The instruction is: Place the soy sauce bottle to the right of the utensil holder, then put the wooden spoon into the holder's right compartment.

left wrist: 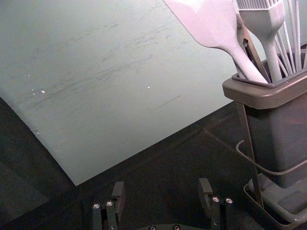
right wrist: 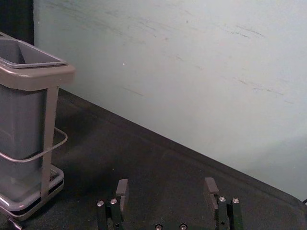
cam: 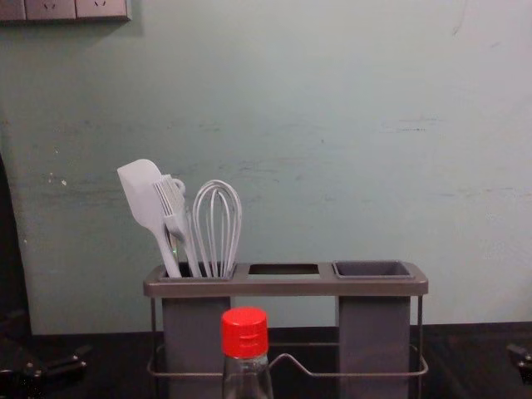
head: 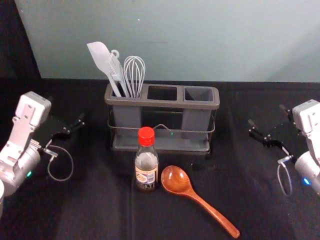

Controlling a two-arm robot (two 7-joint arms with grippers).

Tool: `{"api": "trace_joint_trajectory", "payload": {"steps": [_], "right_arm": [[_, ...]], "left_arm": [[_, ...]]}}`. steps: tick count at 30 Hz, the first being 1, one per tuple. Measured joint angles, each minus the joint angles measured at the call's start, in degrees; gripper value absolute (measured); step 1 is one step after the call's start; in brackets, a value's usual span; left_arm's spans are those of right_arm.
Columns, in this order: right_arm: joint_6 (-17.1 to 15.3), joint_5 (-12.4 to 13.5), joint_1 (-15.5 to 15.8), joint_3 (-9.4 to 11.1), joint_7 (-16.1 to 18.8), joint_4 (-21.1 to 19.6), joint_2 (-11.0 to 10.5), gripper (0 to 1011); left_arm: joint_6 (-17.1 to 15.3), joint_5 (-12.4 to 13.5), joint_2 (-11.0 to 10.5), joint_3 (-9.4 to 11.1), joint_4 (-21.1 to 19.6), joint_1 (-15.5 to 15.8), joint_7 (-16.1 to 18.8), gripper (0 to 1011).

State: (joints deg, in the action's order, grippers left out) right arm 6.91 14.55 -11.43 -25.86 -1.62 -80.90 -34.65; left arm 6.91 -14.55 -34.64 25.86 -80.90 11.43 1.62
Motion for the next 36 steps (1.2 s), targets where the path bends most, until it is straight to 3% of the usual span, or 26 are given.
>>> {"api": "trace_joint_trajectory", "payload": {"steps": [17,27,34,36], "right_arm": [[0.11,-0.08,0.09,0.15,0.07,-0.05,0.02,1002],[1.08,0.89,2.67,3.32,1.76,-4.69,-1.16,1003],[3.7,4.36,6.77,7.11,4.62,-10.15,-3.49,1003],[3.87,6.41,8.87,8.82,5.95,-12.37,-4.58,1003]], "left_arm": [[0.0,0.0,-0.01,0.0,0.0,0.0,0.0,1005],[0.0,0.0,0.0,0.0,0.0,0.0,0.0,1005],[0.0,0.0,0.0,0.0,0.0,0.0,0.0,1005],[0.0,0.0,-0.01,0.0,0.0,0.0,0.0,1005]]}}
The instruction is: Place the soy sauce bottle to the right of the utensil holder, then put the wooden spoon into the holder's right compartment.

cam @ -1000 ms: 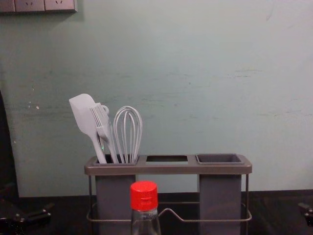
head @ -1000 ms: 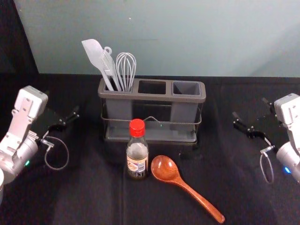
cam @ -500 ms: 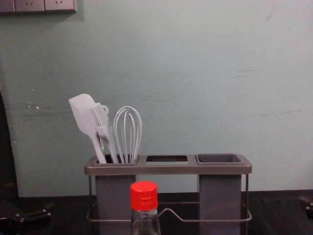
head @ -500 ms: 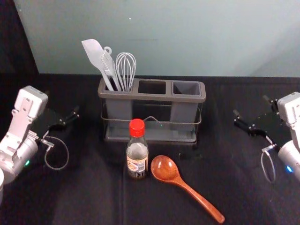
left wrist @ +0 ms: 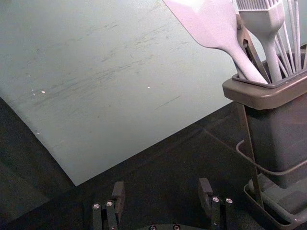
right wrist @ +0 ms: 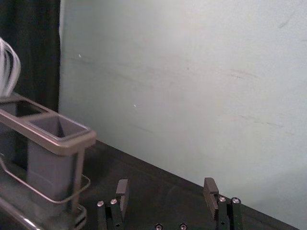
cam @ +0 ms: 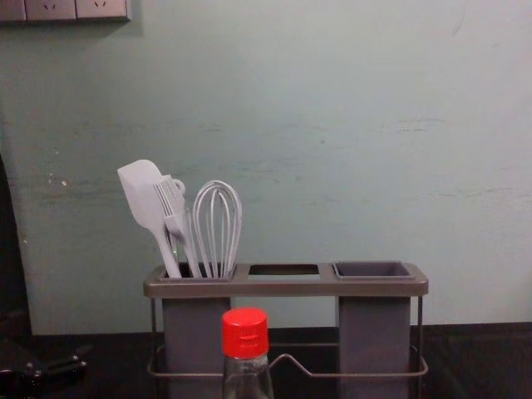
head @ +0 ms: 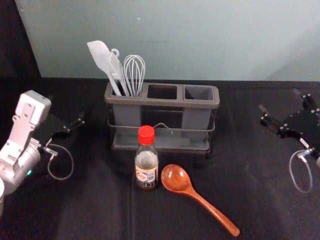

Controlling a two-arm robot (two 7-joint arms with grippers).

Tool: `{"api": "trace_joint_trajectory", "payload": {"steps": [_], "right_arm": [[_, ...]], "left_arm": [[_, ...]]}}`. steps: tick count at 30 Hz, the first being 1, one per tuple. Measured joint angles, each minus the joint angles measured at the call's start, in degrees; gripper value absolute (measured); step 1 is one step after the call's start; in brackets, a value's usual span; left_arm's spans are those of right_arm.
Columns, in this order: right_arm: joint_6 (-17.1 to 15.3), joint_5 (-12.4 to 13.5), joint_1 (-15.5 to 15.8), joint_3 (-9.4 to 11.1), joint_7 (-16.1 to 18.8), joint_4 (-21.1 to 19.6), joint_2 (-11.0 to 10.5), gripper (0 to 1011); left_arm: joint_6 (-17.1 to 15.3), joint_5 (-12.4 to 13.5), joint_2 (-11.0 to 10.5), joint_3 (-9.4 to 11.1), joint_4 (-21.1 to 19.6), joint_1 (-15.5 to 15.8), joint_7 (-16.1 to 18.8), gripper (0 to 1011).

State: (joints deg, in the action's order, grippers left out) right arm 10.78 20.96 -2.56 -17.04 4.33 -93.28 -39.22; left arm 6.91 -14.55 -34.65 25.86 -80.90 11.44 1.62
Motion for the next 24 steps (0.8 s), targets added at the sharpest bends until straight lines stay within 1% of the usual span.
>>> {"api": "trace_joint_trajectory", "payload": {"steps": [1,2,3,4,7,8,9,10,13,14,17,18,20,21,23,24], "right_arm": [[0.0,0.0,0.0,0.0,0.0,0.0,0.0,1003],[0.08,1.06,1.14,0.92,0.57,-1.05,-0.58,1003],[0.19,1.61,1.83,1.43,0.93,-1.69,-0.89,1003],[0.64,3.08,3.21,2.47,1.9,-2.78,-1.41,1002],[1.39,5.28,5.46,3.99,3.62,-4.65,-2.36,1003],[1.65,6.31,6.96,4.89,4.74,-5.97,-3.14,1003],[1.75,6.95,7.65,5.29,5.36,-6.58,-3.47,1003],[1.91,8.32,9.0,6.02,6.75,-7.72,-4.11,1003],[2.07,10.66,10.74,6.99,9.12,-9.37,-5.01,1003],[2.08,12.07,11.65,7.47,10.74,-10.27,-5.51,1003],[2.01,13.57,12.74,7.78,13.15,-11.6,-6.34,1003],[1.68,14.35,13.28,7.78,14.91,-12.49,-6.95,1003],[1.25,14.94,13.62,7.51,16.68,-13.38,-7.5,1003],[0.72,15.22,13.72,7.02,18.25,-14.0,-7.87,1003],[0.07,15.36,13.51,6.25,19.82,-14.47,-8.11,1003],[-0.6,15.36,12.99,5.24,21.17,-14.7,-8.11,1003]], "left_arm": [[0.0,0.0,0.0,0.0,0.0,0.0,0.0,1005],[0.0,0.0,0.0,0.0,0.0,-0.01,0.0,1005],[0.0,0.0,0.0,0.0,0.0,0.0,0.0,1005],[0.0,0.0,0.0,0.0,0.0,0.0,0.0,1005],[0.0,0.01,0.0,0.0,0.0,-0.01,0.0,1005],[0.0,0.0,0.0,0.0,0.0,0.0,0.0,1005],[0.0,0.01,0.0,0.0,0.0,0.0,0.0,1005],[0.0,0.01,0.0,0.0,0.0,0.0,0.0,1005],[0.0,0.0,0.0,0.0,0.0,-0.01,0.0,1005],[0.0,0.0,0.0,0.0,0.0,0.0,0.0,1005],[0.0,0.01,0.0,0.0,0.0,0.0,0.0,1005],[0.0,0.0,0.0,0.0,0.0,-0.01,0.0,1005],[0.0,0.0,0.0,0.0,0.0,0.0,0.0,1005],[0.0,0.0,0.0,0.0,0.0,0.0,0.0,1005],[0.0,0.0,0.0,0.0,0.0,0.0,0.0,1005],[0.0,0.0,0.01,0.0,0.0,0.0,0.0,1005]]}}
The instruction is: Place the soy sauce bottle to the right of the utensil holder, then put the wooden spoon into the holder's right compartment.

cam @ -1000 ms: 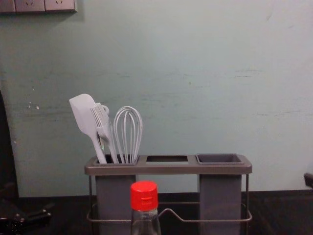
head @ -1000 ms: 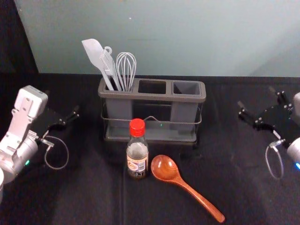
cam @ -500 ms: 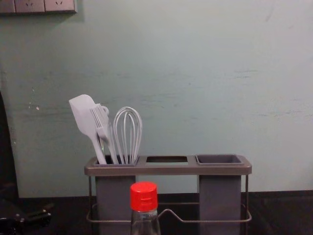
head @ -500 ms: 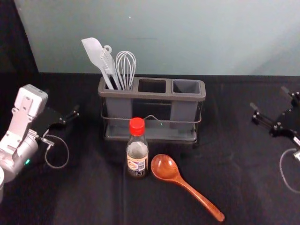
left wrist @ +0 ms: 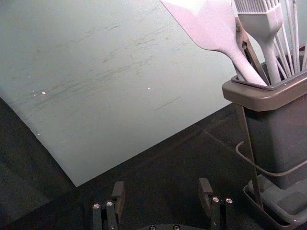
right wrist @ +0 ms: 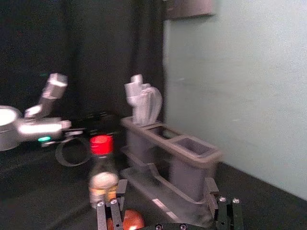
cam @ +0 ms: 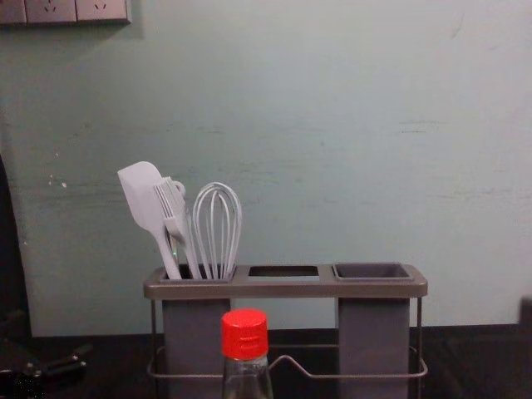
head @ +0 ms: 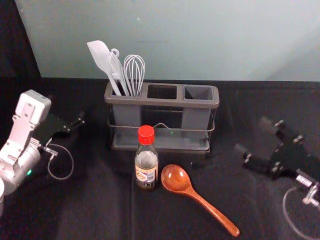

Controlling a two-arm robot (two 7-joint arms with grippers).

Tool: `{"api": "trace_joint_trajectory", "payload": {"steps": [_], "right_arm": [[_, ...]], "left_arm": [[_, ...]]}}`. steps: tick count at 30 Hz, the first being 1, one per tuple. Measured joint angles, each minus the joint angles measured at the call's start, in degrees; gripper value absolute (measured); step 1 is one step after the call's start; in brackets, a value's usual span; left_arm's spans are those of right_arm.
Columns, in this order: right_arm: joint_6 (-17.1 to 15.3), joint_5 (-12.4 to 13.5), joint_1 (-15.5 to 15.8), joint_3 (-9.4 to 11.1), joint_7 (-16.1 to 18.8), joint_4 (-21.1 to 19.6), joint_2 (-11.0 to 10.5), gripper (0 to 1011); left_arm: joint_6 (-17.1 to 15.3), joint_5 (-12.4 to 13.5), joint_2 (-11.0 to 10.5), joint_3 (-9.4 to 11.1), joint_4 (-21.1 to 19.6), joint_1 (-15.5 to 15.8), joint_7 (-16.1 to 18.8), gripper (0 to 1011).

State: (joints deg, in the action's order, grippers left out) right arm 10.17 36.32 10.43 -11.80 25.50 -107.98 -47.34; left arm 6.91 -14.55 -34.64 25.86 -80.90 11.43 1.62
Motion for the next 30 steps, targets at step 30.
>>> {"api": "trace_joint_trajectory", "payload": {"steps": [30], "right_arm": [[-13.17,-6.77,-24.65,-19.52,10.75,13.43,15.55,1003]], "left_arm": [[0.0,0.0,0.0,0.0,0.0,0.0,0.0,1005]]}}
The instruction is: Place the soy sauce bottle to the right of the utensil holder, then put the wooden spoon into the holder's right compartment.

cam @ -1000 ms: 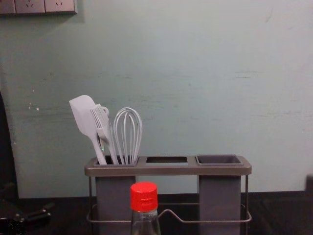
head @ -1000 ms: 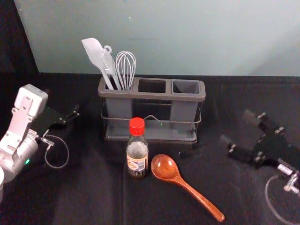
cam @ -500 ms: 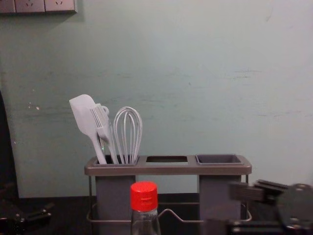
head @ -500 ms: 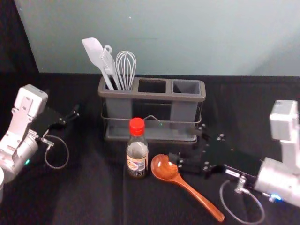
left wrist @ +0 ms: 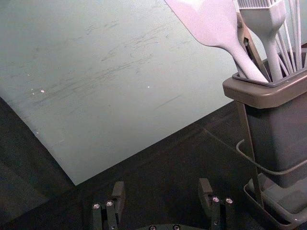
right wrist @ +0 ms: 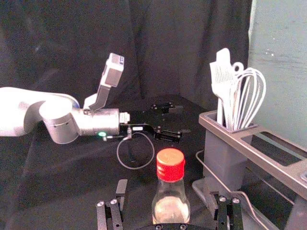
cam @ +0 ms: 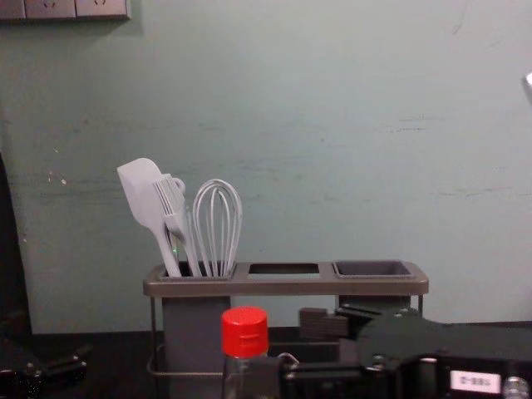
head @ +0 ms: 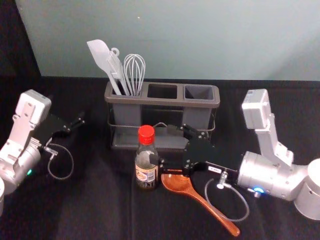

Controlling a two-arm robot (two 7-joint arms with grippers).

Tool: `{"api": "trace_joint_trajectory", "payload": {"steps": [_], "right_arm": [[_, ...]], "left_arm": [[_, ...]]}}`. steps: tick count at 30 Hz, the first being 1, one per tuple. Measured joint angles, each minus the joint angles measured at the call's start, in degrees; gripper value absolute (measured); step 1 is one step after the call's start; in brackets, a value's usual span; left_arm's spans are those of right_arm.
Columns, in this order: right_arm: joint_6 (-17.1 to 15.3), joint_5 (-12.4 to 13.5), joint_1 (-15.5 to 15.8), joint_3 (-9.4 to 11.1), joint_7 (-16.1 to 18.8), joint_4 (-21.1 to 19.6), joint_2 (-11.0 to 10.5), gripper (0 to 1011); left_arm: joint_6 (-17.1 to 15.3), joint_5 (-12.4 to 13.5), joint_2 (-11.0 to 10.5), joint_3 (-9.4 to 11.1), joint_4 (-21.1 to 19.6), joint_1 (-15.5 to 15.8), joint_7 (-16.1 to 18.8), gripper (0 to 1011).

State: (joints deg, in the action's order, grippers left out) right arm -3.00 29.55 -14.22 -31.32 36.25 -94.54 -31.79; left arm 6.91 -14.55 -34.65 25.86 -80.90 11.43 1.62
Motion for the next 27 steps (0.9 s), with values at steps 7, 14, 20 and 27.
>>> {"api": "trace_joint_trajectory", "payload": {"steps": [7,14,20,27], "right_arm": [[-0.15,-0.52,-2.36,-1.92,0.01,2.45,2.33,1003],[-0.24,-0.94,-3.76,-3.08,-0.43,4.07,3.8,1003],[-0.25,-1.22,-4.08,-3.32,-0.86,4.57,4.18,1003],[-0.24,-1.17,-4.0,-3.25,-0.84,4.42,4.09,982]], "left_arm": [[0.0,0.0,0.0,0.0,0.0,0.0,0.0,1005],[0.0,0.0,0.0,0.0,0.0,0.0,0.0,1005],[0.0,0.0,0.0,0.0,0.0,0.0,0.0,1005],[0.0,0.0,0.0,0.0,0.0,0.0,0.0,1005]]}}
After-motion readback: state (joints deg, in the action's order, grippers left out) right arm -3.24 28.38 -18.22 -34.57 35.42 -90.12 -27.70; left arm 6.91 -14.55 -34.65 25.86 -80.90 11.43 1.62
